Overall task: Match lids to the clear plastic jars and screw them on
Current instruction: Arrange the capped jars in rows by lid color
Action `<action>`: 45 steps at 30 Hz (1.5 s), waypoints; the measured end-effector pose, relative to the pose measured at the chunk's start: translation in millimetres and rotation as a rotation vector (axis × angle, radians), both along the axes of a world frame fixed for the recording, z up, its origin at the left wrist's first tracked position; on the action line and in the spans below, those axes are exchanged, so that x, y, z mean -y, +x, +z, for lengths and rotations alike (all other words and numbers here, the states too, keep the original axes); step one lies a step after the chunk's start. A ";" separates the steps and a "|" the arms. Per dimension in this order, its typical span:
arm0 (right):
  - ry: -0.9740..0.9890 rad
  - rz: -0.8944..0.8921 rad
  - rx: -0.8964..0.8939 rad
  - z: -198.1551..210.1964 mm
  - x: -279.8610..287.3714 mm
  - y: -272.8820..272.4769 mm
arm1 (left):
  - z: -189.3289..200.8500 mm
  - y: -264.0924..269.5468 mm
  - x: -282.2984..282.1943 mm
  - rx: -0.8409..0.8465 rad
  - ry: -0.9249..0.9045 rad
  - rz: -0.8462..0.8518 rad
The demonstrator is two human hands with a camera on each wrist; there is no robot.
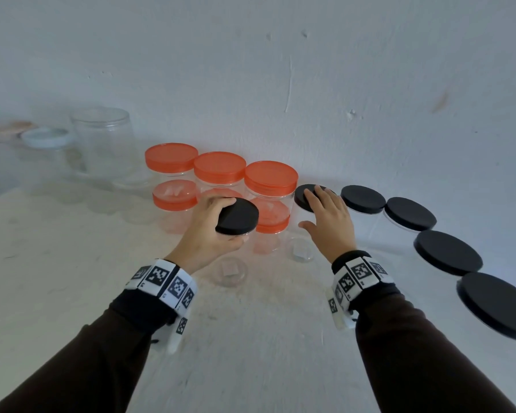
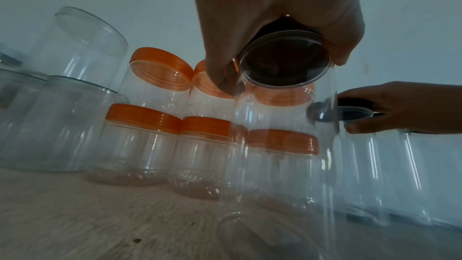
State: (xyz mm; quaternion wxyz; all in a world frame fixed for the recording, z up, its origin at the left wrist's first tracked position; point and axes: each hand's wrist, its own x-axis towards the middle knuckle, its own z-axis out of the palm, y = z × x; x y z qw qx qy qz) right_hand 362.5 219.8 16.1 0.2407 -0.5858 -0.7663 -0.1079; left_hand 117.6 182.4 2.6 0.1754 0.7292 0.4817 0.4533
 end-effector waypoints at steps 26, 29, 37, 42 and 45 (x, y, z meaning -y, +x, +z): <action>-0.187 -0.295 -0.006 34.5 10.6 52.1 | -2.6 -1.5 -2.8 0.007 0.018 -0.010; -0.204 -0.292 0.039 36.4 15.0 52.2 | -2.4 -1.7 -3.5 0.006 0.011 -0.005; -0.221 -0.279 0.057 38.8 29.4 49.8 | -2.0 -1.3 -3.3 -0.007 0.031 -0.004; -0.218 -0.264 0.040 37.8 33.0 48.9 | -1.5 -1.0 -2.8 -0.009 0.024 -0.002; -0.210 -0.255 0.022 36.1 33.3 49.4 | -0.9 -0.7 -2.3 -0.008 0.022 -0.001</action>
